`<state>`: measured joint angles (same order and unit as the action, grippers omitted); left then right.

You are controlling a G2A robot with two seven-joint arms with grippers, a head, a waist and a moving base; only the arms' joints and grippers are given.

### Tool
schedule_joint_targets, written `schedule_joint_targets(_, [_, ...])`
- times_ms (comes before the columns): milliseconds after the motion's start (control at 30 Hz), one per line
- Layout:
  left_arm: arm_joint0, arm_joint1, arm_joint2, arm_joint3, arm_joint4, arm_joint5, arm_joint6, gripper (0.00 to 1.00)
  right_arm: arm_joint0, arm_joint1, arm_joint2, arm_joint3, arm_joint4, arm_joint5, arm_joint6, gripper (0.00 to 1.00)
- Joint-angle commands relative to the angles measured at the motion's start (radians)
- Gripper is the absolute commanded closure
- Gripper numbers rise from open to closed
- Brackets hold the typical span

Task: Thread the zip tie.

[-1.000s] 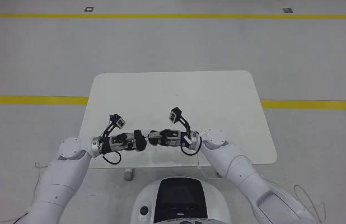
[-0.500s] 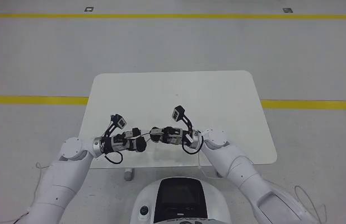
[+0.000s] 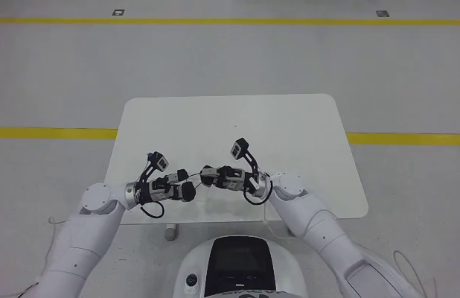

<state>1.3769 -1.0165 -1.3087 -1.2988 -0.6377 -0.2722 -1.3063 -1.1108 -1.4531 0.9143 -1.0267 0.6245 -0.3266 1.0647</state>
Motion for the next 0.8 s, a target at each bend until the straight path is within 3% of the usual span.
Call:
schedule_joint_targets(0, [0.001,0.002,-0.002,0.002,-0.004,0.0,0.001,0.0,-0.006,0.003,0.007,-0.012,0.002,0.002,0.003,1.0])
schedule_joint_targets(467, [-0.004,0.005,0.023,0.005,-0.045,-0.002,-0.022,0.0,-0.012,-0.001,-0.016,-0.016,-0.006,0.012,-0.016,1.0])
schedule_joint_targets(767, [-0.013,0.009,0.035,0.014,-0.05,-0.009,-0.024,0.0,0.0,-0.002,-0.035,-0.003,-0.066,0.024,-0.043,1.0])
